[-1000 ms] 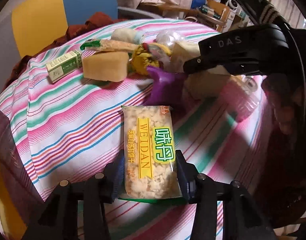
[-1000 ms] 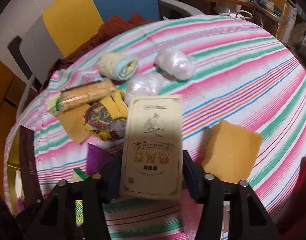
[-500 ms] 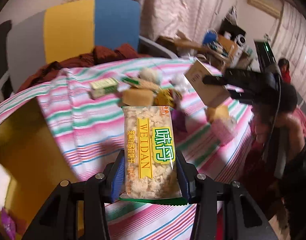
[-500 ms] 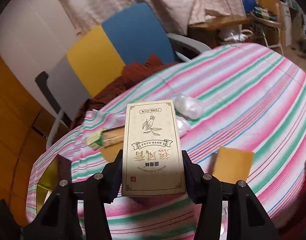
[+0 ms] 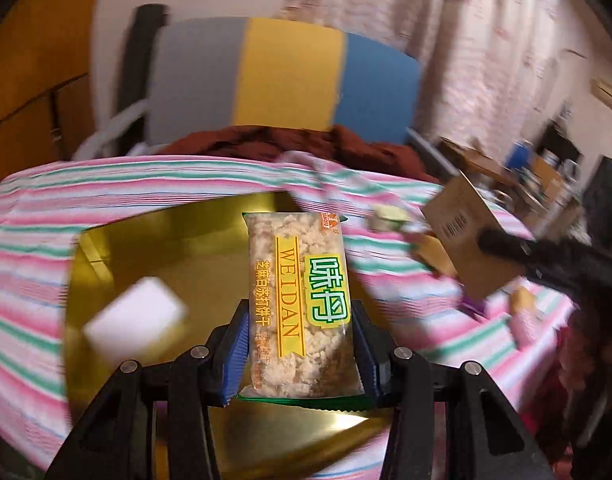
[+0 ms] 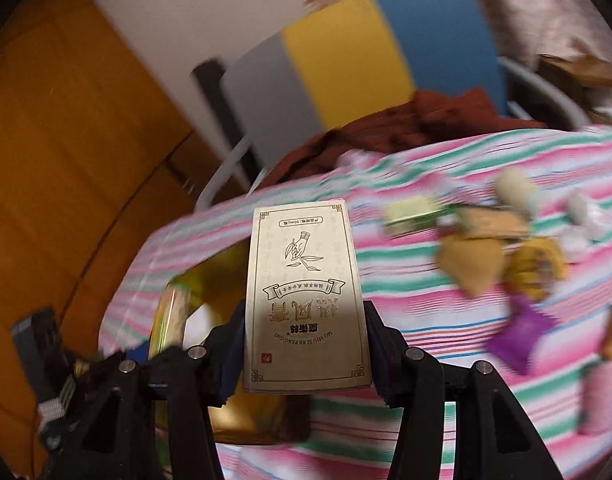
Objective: Organize objects
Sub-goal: 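Carry the snack bar and box into the gold tray and open both tools, then move both tools back over the remaining items, then grasp the pink clear hair clip with the left tool while the right grasps the yellow sponge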
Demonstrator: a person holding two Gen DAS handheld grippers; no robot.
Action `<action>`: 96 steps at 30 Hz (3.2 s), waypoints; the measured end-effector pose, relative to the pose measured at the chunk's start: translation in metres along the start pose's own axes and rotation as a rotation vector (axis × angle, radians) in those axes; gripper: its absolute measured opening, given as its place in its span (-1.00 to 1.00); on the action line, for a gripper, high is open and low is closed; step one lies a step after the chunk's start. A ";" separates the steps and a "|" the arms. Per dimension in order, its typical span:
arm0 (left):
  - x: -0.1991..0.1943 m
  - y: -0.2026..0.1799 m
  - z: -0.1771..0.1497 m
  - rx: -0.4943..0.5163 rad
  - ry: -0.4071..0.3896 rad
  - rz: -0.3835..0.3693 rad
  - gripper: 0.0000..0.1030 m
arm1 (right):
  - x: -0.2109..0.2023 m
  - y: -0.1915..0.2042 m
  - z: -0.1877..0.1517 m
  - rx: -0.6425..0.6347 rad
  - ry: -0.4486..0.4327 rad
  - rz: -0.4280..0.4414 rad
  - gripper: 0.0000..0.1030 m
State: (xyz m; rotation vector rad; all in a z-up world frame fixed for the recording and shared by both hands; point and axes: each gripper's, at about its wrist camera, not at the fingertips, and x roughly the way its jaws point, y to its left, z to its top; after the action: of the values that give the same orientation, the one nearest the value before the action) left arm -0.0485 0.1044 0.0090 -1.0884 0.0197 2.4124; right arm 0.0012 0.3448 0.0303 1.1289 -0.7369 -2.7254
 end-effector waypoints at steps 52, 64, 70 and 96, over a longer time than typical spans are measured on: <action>-0.037 0.014 -0.025 0.036 -0.052 0.117 0.19 | 0.009 0.043 -0.052 -0.221 0.038 -0.233 0.96; -0.026 -0.035 -0.024 0.145 -0.018 -0.056 0.19 | -0.070 -0.085 -0.030 0.082 -0.052 -0.439 0.97; -0.016 -0.065 -0.022 0.190 0.015 -0.120 0.19 | -0.129 -0.150 -0.023 0.292 -0.150 -0.546 0.99; 0.102 -0.321 -0.050 0.883 0.249 -0.589 0.63 | -0.169 -0.228 -0.061 0.580 -0.330 -0.326 0.99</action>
State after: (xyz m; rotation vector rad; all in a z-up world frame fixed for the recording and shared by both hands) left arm 0.0698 0.4201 -0.0384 -0.7916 0.6767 1.4620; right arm 0.1853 0.5662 -0.0058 0.9494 -1.5994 -3.1120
